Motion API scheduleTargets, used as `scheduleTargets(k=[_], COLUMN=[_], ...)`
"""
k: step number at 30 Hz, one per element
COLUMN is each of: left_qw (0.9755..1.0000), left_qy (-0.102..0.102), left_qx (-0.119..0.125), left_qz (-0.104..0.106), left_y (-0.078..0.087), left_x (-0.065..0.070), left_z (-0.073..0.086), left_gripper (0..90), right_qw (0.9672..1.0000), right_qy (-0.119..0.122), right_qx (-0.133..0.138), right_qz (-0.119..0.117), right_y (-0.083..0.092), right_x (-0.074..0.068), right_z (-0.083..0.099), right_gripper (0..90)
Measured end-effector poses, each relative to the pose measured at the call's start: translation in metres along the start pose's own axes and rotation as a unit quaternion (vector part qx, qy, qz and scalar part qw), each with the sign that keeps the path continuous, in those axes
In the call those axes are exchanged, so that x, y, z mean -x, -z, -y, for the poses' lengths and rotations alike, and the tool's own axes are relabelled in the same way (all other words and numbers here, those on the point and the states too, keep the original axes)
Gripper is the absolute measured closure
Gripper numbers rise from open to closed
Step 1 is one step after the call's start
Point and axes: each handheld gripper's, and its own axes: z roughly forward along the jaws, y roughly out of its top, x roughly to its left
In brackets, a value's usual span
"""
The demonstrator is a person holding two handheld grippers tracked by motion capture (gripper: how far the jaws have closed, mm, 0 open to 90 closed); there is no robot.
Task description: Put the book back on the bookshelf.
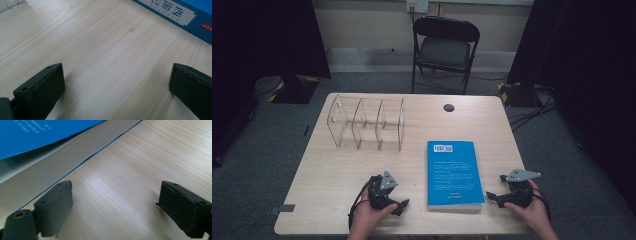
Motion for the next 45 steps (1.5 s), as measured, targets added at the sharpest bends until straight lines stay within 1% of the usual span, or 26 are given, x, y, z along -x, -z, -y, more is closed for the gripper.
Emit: scheduleTargets(k=[3, 4, 6, 10, 13, 14, 15, 16, 18, 19, 20, 23, 24, 25, 27, 30, 31, 33, 35, 36, 37, 38, 40, 41, 44, 45], left_qw=[1.0, 1.0, 1.0, 1.0, 0.9999, 0.9999, 0.9999, 0.9998, 0.9997, 0.9998, 0.9997, 0.9994, 0.9991, 0.999, 0.9987, 0.9984, 0.9981, 0.9981, 0.998, 0.9978, 0.9977, 0.9973, 0.9973, 0.997, 0.9967, 0.9966], left_qy=[0.003, 0.0, 0.0, -0.002, -0.011, -0.01, -0.005, -0.005, -0.012, -0.01, -0.014, -0.021, -0.026, -0.029, -0.032, -0.037, -0.04, -0.038, -0.038, -0.043, -0.043, -0.046, -0.045, -0.052, -0.053, -0.054], left_qx=[-0.002, -0.007, -0.008, -0.002, -0.007, -0.005, -0.012, -0.014, -0.015, -0.011, -0.009, -0.008, -0.013, -0.011, -0.008, -0.004, -0.004, 0.001, 0.001, -0.003, 0.002, -0.002, 0.001, -0.006, -0.005, -0.003], left_qz=[0.001, 0.0, 0.0, 0.002, 0.007, 0.007, 0.007, 0.01, 0.013, 0.016, 0.017, 0.027, 0.03, 0.032, 0.038, 0.044, 0.046, 0.048, 0.051, 0.05, 0.053, 0.057, 0.058, 0.058, 0.061, 0.062], left_y=[-0.001, 0.0, 0.0, 0.001, 0.003, 0.003, 0.004, 0.004, 0.004, 0.003, 0.003, 0.003, 0.003, 0.002, -0.001, -0.002, -0.002, -0.003, -0.003, -0.003, -0.004, -0.004, -0.005, -0.006, -0.006, -0.006], left_x=[0.001, 0.0, 0.001, 0.003, 0.005, 0.006, 0.007, 0.008, 0.011, 0.013, 0.014, 0.021, 0.023, 0.025, 0.028, 0.031, 0.031, 0.033, 0.034, 0.034, 0.035, 0.036, 0.038, 0.039, 0.04, 0.04], left_z=[-0.001, -0.002, -0.003, -0.003, -0.005, -0.006, -0.007, -0.008, -0.009, -0.01, -0.012, -0.017, -0.019, -0.021, -0.025, -0.031, -0.032, -0.034, -0.036, -0.037, -0.037, -0.038, -0.038, -0.039, -0.04, -0.041], left_gripper=[0.1, 0.1, 0.5, 4.3, 11.3, 14.6, 16.9, 16.0, 16.2, 16.2, 16.2, 16.2, 16.2, 16.3, 16.3, 16.3, 16.4, 16.3, 16.3, 16.3, 16.3, 16.3, 16.3, 16.3, 16.3, 16.3], right_qw=[1.0, 1.0, 1.0, 0.9999, 0.9997, 0.9996, 0.9995, 0.9994, 0.9993, 0.9991, 0.9991, 0.9989, 0.9987, 0.9984, 0.9983, 0.9975, 0.9974, 0.9971, 0.9972, 0.9972, 0.9975, 0.9978, 0.998, 0.9985, 0.9985, 0.9988], right_qy=[0.0, -0.001, 0.005, 0.008, 0.009, 0.013, 0.016, 0.018, 0.009, 0.007, 0.006, 0.019, 0.021, 0.02, 0.016, 0.024, 0.029, 0.036, 0.036, 0.036, 0.039, 0.04, 0.04, 0.034, 0.035, 0.029], right_qx=[0.002, 0.002, -0.005, -0.012, -0.01, -0.011, -0.013, -0.011, -0.006, -0.006, -0.006, -0.013, -0.011, -0.008, -0.005, -0.009, -0.009, -0.007, -0.006, -0.001, 0.002, 0.002, 0.0, 0.002, 0.003, 0.004], right_qz=[-0.001, -0.002, -0.004, -0.008, -0.021, -0.024, -0.025, -0.027, -0.036, -0.041, -0.041, -0.041, -0.044, -0.051, -0.057, -0.066, -0.065, -0.066, -0.065, -0.065, -0.06, -0.054, -0.049, -0.042, -0.042, -0.039], right_y=[0.002, 0.003, 0.004, 0.007, 0.01, 0.011, 0.013, 0.014, 0.016, 0.016, 0.016, 0.02, 0.021, 0.023, 0.024, 0.023, 0.021, 0.018, 0.014, 0.011, 0.009, 0.007, 0.006, 0.004, 0.001, -0.002], right_x=[-0.001, -0.002, -0.003, -0.007, -0.009, -0.011, -0.013, -0.014, -0.016, -0.017, -0.019, -0.024, -0.025, -0.027, -0.03, -0.04, -0.043, -0.05, -0.055, -0.057, -0.059, -0.062, -0.063, -0.064, -0.065, -0.066], right_z=[0.001, 0.002, 0.001, 0.002, 0.001, 0.001, 0.001, 0.001, 0.003, 0.003, 0.004, 0.006, 0.008, 0.01, 0.013, 0.014, 0.014, 0.012, 0.008, 0.007, 0.006, 0.005, 0.004, 0.002, 0.0, -0.002], right_gripper=[13.9, 13.9, 15.8, 15.8, 15.8, 15.8, 15.8, 15.8, 15.8, 15.8, 15.8, 15.8, 15.8, 15.9, 15.8, 16.2, 16.1, 16.1, 15.9, 15.5, 15.3, 15.3, 15.3, 15.3, 15.4, 14.7])
